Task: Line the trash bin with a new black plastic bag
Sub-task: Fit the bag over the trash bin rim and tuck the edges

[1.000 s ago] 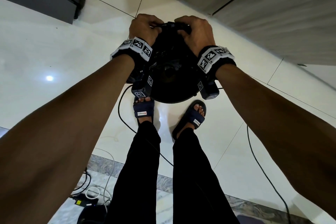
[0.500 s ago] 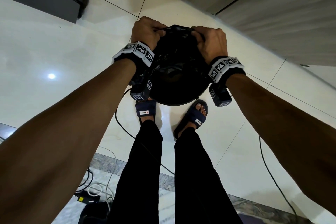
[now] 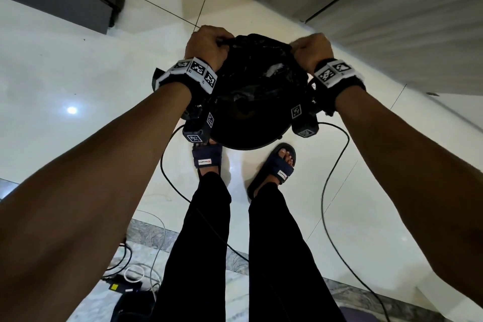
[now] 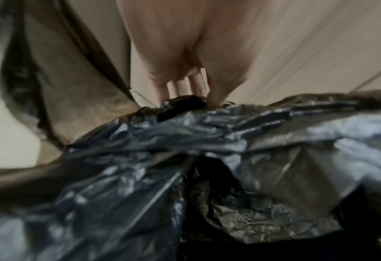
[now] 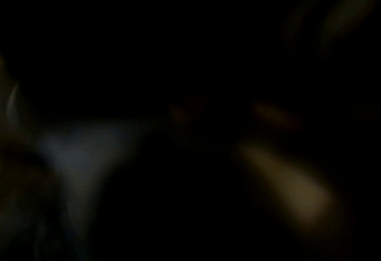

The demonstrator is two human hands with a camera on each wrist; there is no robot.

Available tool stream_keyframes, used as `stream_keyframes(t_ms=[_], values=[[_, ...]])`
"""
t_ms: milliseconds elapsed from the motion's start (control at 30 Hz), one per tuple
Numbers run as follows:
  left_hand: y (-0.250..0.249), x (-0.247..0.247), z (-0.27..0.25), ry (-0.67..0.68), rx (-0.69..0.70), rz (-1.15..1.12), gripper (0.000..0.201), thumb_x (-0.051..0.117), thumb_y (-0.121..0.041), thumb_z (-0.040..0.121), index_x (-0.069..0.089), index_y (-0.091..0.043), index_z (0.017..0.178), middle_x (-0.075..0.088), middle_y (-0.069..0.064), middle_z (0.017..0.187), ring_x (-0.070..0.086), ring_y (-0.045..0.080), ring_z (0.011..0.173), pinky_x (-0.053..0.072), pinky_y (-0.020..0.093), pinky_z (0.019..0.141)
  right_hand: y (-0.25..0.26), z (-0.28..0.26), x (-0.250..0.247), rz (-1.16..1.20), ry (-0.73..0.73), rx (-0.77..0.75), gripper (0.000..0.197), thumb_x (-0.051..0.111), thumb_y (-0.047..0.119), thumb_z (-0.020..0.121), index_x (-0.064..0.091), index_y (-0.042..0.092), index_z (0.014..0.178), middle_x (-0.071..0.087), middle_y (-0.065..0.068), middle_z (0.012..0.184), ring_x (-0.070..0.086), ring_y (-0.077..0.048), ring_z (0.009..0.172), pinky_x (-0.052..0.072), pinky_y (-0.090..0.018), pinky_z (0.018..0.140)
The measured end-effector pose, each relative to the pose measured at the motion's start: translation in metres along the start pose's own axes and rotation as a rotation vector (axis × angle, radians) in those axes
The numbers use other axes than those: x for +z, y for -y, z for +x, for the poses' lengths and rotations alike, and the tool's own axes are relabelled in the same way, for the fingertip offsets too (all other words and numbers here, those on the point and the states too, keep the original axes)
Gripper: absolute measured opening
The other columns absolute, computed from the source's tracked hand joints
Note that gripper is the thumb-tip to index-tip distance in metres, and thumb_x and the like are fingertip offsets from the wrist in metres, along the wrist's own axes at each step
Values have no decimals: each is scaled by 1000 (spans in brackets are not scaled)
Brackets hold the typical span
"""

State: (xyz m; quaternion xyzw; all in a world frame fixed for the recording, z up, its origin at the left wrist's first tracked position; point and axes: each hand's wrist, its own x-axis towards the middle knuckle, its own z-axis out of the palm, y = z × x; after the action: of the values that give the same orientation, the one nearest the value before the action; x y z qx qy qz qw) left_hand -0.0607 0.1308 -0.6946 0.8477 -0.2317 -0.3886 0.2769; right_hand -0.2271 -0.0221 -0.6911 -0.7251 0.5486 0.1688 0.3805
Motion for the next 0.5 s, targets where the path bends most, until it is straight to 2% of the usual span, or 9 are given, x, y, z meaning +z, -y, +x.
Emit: stream_keyframes(t_ms=[67, 133, 200, 233, 300, 367, 400, 500], values=[[-5, 1, -2, 0, 35, 22, 31, 60, -7, 80, 70, -20, 107, 70, 0, 112, 63, 12, 105, 39, 6, 79, 14, -6, 1, -59, -154, -114, 43, 49, 3, 83, 63, 16, 122, 60, -6, 129, 52, -23, 122, 42, -25, 95], [-11, 3, -3, -7, 73, 39, 32, 60, -7, 78, 71, -21, 105, 71, -1, 108, 64, 12, 102, 41, 8, 81, 29, -21, 10, -20, -268, -287, 48, 47, -1, 77, 63, 19, 117, 61, -4, 120, 54, -20, 115, 42, -21, 87], [-13, 4, -1, -4, 77, 30, 29, 60, -8, 79, 72, -21, 103, 73, 0, 105, 66, 13, 99, 41, 7, 78, 38, -32, 26, 6, -270, -425, 43, 50, 5, 78, 64, 20, 115, 65, -3, 113, 58, -20, 108, 46, -26, 88], [-12, 5, -1, -2, 64, 25, 29, 60, -8, 80, 72, -20, 103, 73, 0, 105, 66, 12, 99, 40, 3, 75, 38, -36, 34, -8, -223, -465, 41, 52, 9, 80, 62, 19, 119, 65, -4, 115, 58, -22, 109, 47, -29, 91], [-7, 7, -1, 3, 39, 12, 29, 57, -8, 82, 72, -19, 104, 72, 1, 107, 65, 12, 100, 36, -5, 67, 32, -41, 47, -49, -127, -488, 45, 54, 16, 84, 56, 20, 128, 61, -5, 126, 54, -25, 117, 42, -32, 98], [5, 13, 2, 16, 27, 0, 30, 55, -7, 83, 72, -19, 104, 72, 1, 108, 65, 13, 102, 37, -3, 71, 21, -39, 61, -48, -112, -446, 50, 54, 17, 86, 50, 21, 135, 56, -5, 133, 51, -27, 121, 39, -32, 101], [5, 15, 0, 17, 33, 4, 31, 53, -6, 83, 71, -19, 104, 72, 2, 108, 64, 13, 103, 36, -2, 73, 17, -38, 61, -45, -113, -432, 52, 54, 16, 86, 48, 21, 137, 55, -7, 133, 51, -29, 121, 39, -33, 102], [4, 14, 2, -28, 52, -18, 33, 50, -2, 82, 71, -16, 104, 72, 4, 106, 63, 12, 101, 30, -11, 63, 11, -33, 58, -143, -86, -400, 66, 58, 16, 82, 36, 23, 144, 51, -13, 130, 49, -35, 117, 41, -43, 100]])
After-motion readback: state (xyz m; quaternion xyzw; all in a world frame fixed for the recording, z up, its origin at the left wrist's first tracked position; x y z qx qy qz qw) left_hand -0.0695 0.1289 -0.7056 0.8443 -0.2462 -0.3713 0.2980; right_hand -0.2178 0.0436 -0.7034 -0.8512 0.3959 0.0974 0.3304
